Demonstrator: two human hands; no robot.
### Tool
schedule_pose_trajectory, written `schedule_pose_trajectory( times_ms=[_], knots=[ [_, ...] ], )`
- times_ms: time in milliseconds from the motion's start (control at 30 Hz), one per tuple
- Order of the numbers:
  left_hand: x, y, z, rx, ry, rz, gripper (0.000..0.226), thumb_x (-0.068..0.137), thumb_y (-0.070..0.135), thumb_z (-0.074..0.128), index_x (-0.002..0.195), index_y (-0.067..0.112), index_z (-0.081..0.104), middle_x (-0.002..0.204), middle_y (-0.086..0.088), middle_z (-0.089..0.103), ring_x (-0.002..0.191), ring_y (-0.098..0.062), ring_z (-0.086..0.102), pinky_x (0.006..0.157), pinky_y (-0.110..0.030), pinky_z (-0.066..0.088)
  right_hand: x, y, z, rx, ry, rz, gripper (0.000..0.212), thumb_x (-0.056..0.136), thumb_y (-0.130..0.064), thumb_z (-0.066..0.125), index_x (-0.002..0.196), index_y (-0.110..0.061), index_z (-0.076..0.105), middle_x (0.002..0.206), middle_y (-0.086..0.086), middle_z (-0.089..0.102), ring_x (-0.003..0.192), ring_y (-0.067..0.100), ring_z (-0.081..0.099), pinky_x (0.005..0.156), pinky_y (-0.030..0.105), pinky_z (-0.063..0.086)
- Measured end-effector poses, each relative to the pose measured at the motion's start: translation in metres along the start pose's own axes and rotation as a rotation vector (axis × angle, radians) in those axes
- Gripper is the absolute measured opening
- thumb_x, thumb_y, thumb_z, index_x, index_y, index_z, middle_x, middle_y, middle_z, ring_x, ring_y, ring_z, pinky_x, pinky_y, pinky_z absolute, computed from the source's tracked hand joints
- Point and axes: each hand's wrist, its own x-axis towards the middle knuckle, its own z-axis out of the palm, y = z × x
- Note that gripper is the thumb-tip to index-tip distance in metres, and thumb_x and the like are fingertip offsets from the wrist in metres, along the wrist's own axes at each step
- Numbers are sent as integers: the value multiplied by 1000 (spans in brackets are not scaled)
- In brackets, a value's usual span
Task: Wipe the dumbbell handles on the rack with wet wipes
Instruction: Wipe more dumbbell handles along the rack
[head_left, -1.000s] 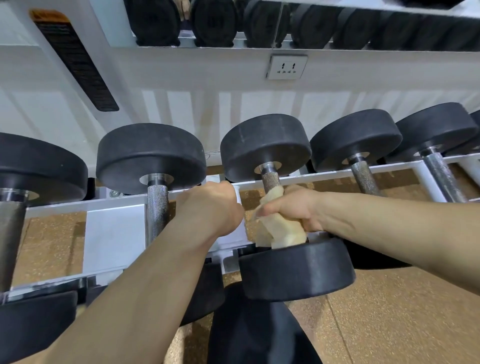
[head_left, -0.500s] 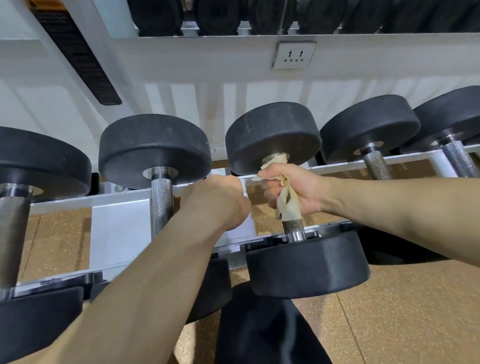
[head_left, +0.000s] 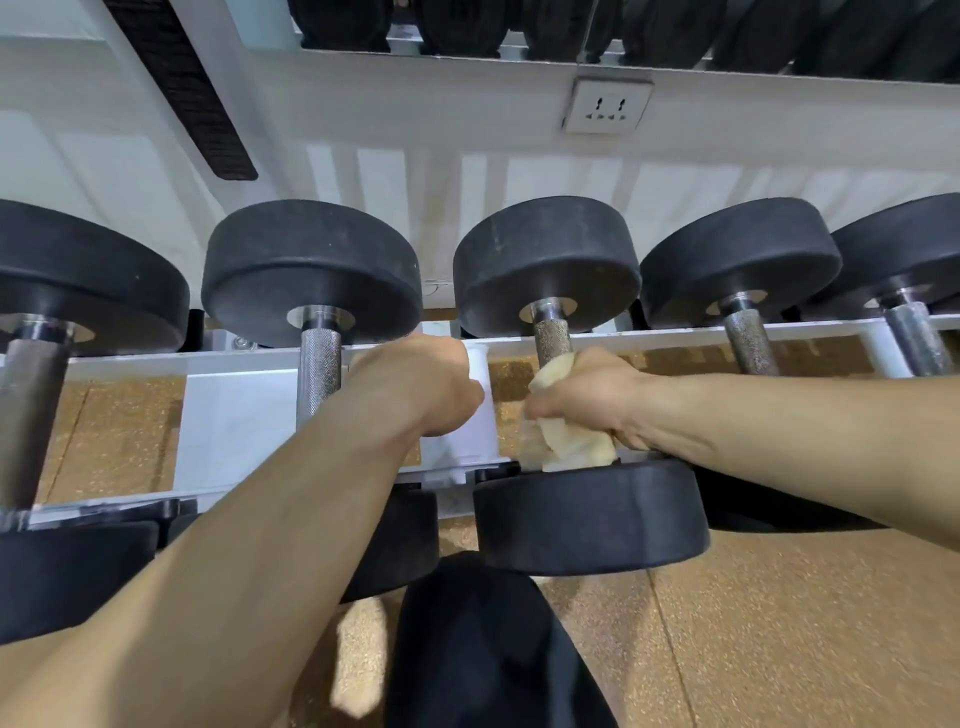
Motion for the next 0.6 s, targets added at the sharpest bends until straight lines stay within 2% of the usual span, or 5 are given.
schedule_pose_trajectory(
  times_ms=[100, 233, 333, 467, 600],
  knots=[
    [4, 0, 3, 32, -50, 17, 32, 100, 41, 40, 76, 19, 43, 88, 0, 50, 93, -26, 54, 77, -33, 44, 16, -20, 0, 200, 115, -18, 28, 72, -13, 84, 90, -10, 63, 88, 11, 71, 69, 22, 69, 55, 28, 56],
    [8, 0, 5, -2, -63, 68, 29, 100, 35, 43, 75, 20, 49, 80, 0, 57, 79, -19, 58, 72, -33, 49, 26, -33, 4, 501, 85, 18, 38, 77, -9, 80, 110, -5, 63, 95, 13, 72, 78, 28, 72, 65, 35, 61],
    [11, 0, 6, 13, -68, 84, 27, 97, 32, 45, 76, 18, 55, 80, -2, 63, 81, -21, 62, 78, -36, 54, 18, -24, 2, 704, -240, 28, 10, 93, -14, 69, 92, -8, 61, 67, 9, 69, 58, 21, 69, 55, 31, 59],
    [10, 0, 6, 48, -84, 94, 24, 93, 28, 47, 76, 17, 59, 80, -2, 66, 83, -24, 65, 85, -41, 56, 22, -6, -2, 861, -541, 48, 34, 101, -18, 50, 68, -14, 55, 51, 0, 58, 44, 11, 60, 44, 22, 51],
    [9, 1, 5, 31, -84, 95, 26, 95, 24, 47, 74, 16, 61, 79, -3, 68, 81, -25, 67, 86, -42, 56, 23, 20, -1, 828, -788, 133, 25, 84, -10, 67, 61, -13, 57, 51, -3, 54, 45, 9, 57, 49, 24, 52]
  ],
)
